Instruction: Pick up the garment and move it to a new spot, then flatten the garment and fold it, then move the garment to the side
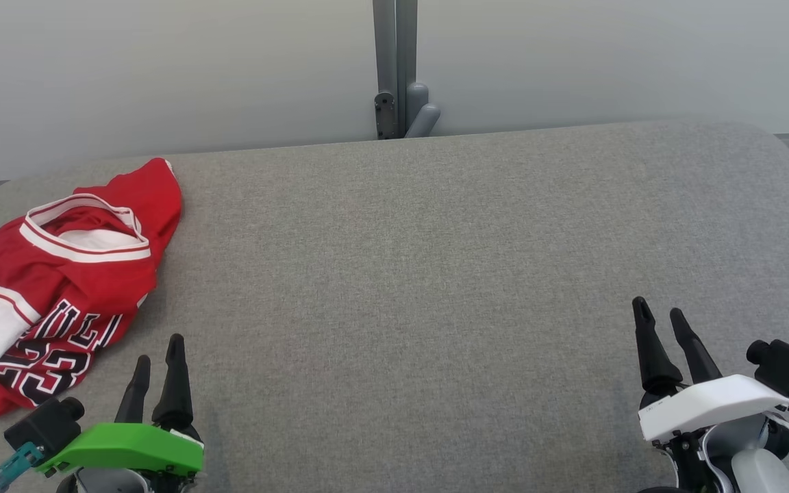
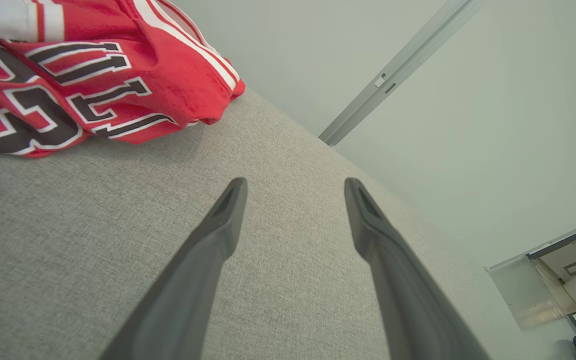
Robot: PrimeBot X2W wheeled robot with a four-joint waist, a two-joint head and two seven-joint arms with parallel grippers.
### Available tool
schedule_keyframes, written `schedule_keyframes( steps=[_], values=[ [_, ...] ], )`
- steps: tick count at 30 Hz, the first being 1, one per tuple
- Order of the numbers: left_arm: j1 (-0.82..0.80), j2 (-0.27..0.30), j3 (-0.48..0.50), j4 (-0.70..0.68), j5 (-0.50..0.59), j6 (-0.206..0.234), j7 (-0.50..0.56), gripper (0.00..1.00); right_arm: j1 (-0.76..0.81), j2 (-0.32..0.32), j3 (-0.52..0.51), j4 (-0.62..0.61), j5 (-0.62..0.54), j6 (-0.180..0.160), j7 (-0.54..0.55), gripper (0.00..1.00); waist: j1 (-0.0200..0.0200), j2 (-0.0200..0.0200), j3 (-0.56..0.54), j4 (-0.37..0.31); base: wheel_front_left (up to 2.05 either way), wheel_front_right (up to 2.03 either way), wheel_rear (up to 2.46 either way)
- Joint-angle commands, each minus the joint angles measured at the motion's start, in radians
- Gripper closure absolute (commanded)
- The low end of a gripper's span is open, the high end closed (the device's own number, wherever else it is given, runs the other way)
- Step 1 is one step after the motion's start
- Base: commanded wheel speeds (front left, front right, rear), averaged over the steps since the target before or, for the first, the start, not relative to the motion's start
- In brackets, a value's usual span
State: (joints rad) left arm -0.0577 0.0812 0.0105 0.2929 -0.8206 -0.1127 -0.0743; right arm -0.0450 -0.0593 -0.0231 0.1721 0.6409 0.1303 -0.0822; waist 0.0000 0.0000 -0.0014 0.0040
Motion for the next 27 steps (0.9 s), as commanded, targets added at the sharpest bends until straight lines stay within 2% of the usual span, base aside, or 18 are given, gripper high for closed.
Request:
schedule_keyframes(
  steps=[1,10,27],
  values=[
    [-0.019,0.017,-0.006,-0.011,0.059,0.008,-0.015,0.00,-0.003,-0.015,0.004,-0.002,-0.056,0.000,-0.015,0.00,0.0000,0.0000,0.001,0.001,0.00,0.00,0.00],
    [-0.011,0.025,-0.004,-0.025,0.179,0.022,-0.044,0.00,0.002,-0.019,-0.012,0.021,-0.182,0.000,-0.042,0.00,0.0000,0.0000,0.002,0.005,0.00,0.00,0.00],
    [0.023,0.044,-0.014,0.005,0.364,0.017,-0.088,0.00,0.012,-0.014,-0.012,-0.008,-0.387,0.000,-0.084,0.00,0.0000,0.0000,0.000,0.003,0.00,0.00,0.00]
  ],
)
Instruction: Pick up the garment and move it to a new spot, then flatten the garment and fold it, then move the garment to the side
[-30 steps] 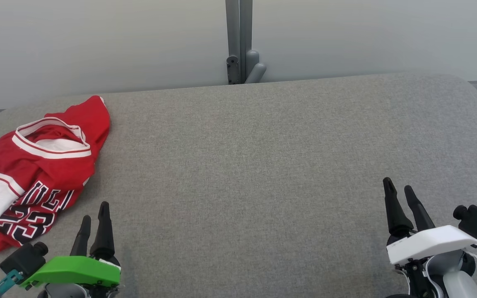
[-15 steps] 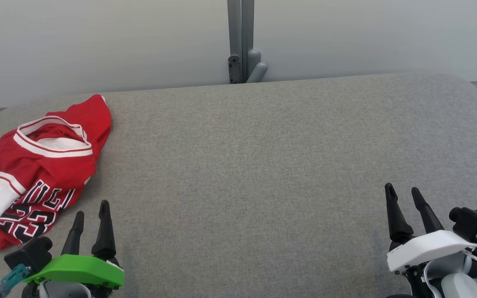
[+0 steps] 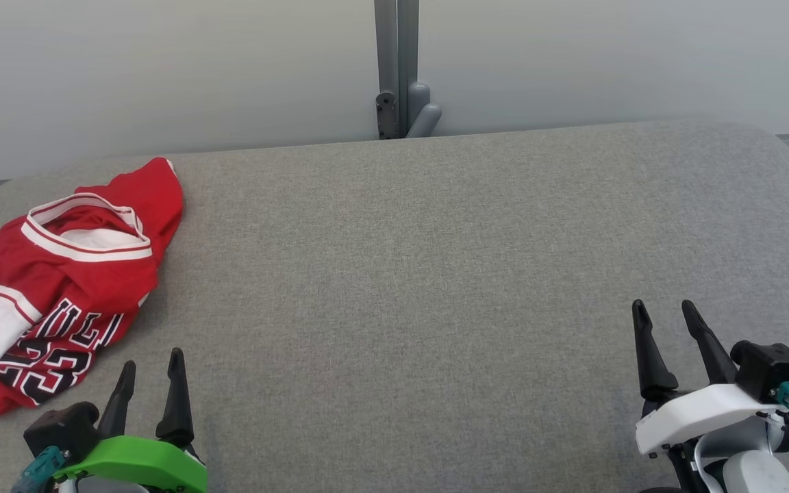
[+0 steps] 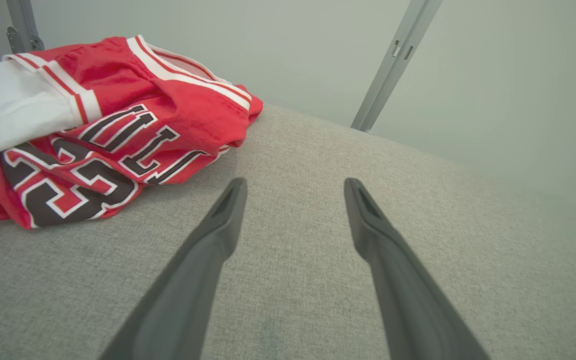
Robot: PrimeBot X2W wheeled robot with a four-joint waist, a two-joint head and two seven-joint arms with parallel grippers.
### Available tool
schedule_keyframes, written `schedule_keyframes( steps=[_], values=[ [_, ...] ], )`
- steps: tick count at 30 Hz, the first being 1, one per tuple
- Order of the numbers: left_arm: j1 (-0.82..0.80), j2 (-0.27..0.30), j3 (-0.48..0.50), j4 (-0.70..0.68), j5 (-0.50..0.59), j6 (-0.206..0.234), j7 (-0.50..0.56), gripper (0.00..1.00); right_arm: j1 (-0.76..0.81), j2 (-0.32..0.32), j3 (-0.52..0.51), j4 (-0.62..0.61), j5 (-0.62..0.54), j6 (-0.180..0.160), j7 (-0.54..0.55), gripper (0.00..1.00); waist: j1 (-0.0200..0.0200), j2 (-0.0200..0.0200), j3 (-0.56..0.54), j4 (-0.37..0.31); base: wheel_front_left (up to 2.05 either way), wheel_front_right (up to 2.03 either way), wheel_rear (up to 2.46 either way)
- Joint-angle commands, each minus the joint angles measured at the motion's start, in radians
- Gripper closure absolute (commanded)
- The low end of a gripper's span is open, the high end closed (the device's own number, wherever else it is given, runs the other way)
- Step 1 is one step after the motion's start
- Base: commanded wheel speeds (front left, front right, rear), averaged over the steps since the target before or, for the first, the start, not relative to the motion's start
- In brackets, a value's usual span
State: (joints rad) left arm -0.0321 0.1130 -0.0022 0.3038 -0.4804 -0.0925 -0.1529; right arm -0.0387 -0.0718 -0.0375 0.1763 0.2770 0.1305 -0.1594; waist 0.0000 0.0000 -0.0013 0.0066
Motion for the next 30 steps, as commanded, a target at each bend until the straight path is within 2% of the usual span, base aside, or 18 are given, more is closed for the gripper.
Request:
schedule_keyframes(
  steps=[1,11,30],
  values=[
    [0.000,0.013,-0.002,-0.008,0.034,-0.003,-0.012,0.00,0.006,-0.001,0.005,-0.014,-0.033,0.000,-0.010,0.00,0.0000,0.0000,0.001,0.000,0.00,0.00,0.00],
    [0.012,0.019,-0.002,-0.027,0.128,-0.007,-0.036,0.00,0.012,-0.023,0.031,-0.036,-0.111,0.000,-0.033,0.00,0.0000,0.0000,0.006,0.000,0.00,0.00,0.00],
    [0.031,0.016,0.022,0.012,0.251,-0.022,-0.075,0.00,0.042,-0.057,-0.009,-0.047,-0.218,0.000,-0.070,0.00,0.0000,0.0000,0.008,-0.001,0.00,0.00,0.00]
  ],
)
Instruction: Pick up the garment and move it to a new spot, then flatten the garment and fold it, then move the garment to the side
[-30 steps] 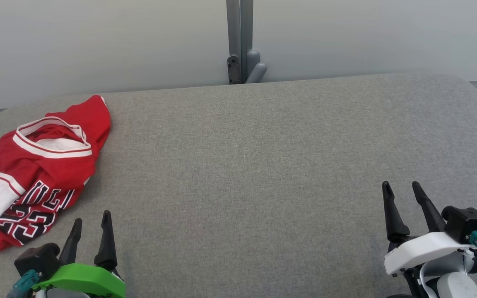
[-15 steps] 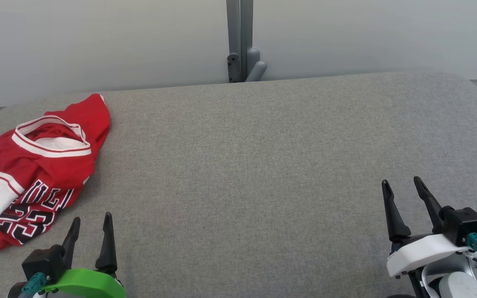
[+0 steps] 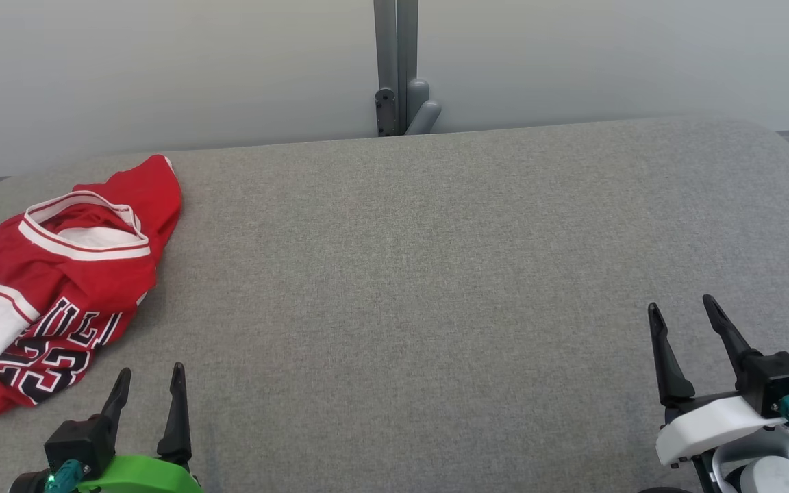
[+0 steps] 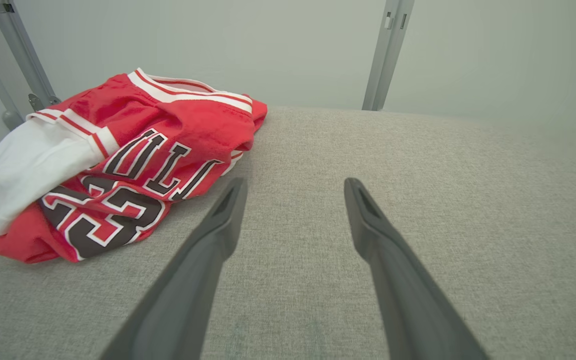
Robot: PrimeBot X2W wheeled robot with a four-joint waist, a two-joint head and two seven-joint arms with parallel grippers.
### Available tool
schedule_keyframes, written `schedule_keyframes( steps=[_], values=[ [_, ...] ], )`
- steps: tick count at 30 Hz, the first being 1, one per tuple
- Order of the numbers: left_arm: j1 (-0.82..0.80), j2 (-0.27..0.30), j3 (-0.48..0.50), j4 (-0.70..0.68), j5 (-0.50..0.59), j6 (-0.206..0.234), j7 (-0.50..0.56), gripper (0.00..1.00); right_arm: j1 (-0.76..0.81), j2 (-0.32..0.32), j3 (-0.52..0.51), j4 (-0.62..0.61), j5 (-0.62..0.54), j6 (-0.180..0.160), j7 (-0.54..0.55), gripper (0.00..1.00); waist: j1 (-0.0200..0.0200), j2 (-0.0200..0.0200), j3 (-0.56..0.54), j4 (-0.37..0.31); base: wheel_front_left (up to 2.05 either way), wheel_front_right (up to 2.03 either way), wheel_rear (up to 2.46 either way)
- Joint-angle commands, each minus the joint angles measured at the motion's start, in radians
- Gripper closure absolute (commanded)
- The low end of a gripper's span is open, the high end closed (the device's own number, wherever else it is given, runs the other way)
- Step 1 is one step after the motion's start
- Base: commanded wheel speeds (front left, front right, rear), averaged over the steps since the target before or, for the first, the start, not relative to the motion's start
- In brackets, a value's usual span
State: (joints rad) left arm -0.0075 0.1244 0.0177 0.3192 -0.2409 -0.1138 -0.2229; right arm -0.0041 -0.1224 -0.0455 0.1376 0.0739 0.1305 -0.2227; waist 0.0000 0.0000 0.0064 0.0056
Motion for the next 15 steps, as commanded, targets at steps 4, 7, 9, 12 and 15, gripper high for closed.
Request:
schedule_keyframes(
  steps=[4,7,9,12,15],
  values=[
    [0.007,0.006,0.004,0.003,0.050,-0.007,-0.015,0.00,0.014,-0.006,-0.012,-0.011,-0.048,0.000,-0.017,0.00,0.0000,0.0000,0.000,0.001,0.00,0.00,0.00],
    [0.006,0.004,0.005,0.004,0.083,-0.008,-0.022,0.00,0.018,-0.003,-0.015,-0.014,-0.075,0.000,-0.024,0.00,0.0000,0.0000,-0.002,0.004,0.00,0.00,0.00],
    [0.007,0.003,0.006,0.004,0.097,-0.009,-0.027,0.00,0.017,-0.002,-0.016,-0.015,-0.087,0.000,-0.027,0.00,0.0000,0.0000,-0.002,0.004,0.00,0.00,0.00],
    [0.007,-0.003,0.011,0.007,0.111,-0.009,-0.032,0.00,0.016,-0.002,-0.017,-0.017,-0.110,0.000,-0.033,0.00,0.0000,0.0000,-0.002,0.006,0.00,0.00,0.00],
    [0.003,-0.010,0.023,0.013,0.120,-0.011,-0.038,0.00,0.017,0.000,-0.018,-0.017,-0.130,0.000,-0.037,0.00,0.0000,0.0000,-0.003,0.007,0.00,0.00,0.00]
  ],
)
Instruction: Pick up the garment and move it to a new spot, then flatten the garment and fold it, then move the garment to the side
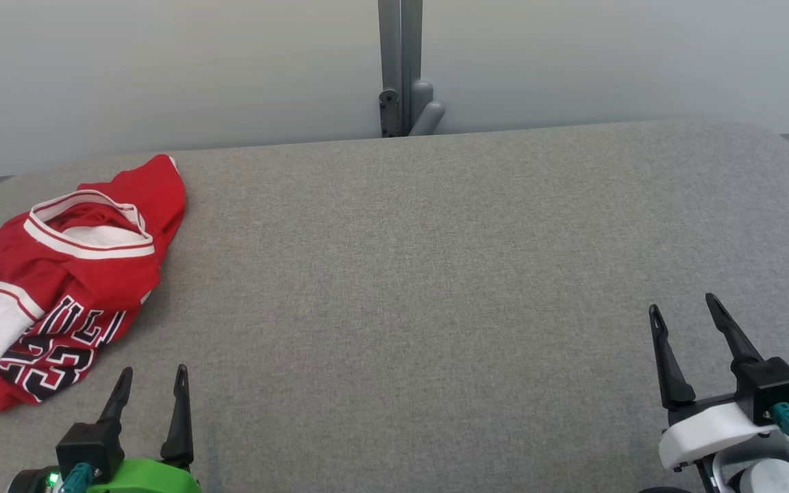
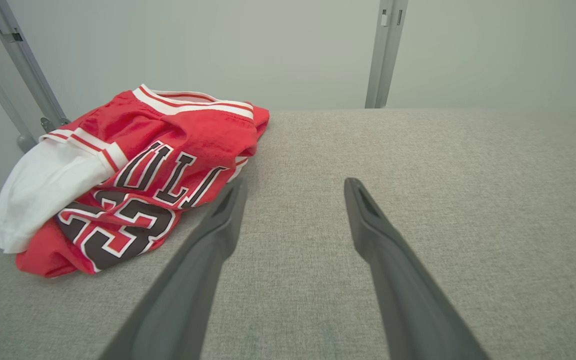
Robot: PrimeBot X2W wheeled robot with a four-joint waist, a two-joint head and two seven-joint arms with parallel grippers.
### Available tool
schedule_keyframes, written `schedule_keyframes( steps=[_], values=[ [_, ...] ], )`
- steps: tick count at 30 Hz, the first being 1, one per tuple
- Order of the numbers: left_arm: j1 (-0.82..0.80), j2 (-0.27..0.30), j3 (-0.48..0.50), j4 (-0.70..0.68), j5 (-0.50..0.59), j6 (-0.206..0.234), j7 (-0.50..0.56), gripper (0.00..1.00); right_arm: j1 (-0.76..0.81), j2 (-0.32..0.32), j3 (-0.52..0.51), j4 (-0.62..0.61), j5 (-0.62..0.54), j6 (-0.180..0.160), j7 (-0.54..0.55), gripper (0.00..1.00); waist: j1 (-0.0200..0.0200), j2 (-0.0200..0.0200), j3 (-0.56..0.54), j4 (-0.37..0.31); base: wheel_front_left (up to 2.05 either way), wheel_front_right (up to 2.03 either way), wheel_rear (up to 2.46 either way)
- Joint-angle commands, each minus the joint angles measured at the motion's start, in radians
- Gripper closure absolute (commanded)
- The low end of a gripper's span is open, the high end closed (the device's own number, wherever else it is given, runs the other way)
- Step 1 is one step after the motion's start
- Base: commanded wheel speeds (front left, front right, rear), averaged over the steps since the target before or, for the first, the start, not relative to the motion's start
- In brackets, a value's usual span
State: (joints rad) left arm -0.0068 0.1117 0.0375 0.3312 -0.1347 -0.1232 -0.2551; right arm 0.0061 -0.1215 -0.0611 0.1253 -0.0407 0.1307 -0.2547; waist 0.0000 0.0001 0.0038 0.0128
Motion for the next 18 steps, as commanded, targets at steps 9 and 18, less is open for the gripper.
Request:
schedule_keyframes(
  steps=[9,18],
  values=[
    [-0.010,-0.010,0.019,0.013,0.020,-0.007,-0.012,0.00,0.002,0.021,-0.035,0.008,0.007,0.000,-0.011,0.00,0.0000,-0.0001,-0.004,-0.005,0.00,0.00,0.00],
    [-0.015,-0.017,0.035,0.023,0.002,-0.008,-0.011,0.00,-0.001,0.024,-0.042,0.015,0.018,0.000,-0.011,0.00,0.0000,-0.0001,-0.007,-0.010,0.00,0.00,0.00]
  ],
)
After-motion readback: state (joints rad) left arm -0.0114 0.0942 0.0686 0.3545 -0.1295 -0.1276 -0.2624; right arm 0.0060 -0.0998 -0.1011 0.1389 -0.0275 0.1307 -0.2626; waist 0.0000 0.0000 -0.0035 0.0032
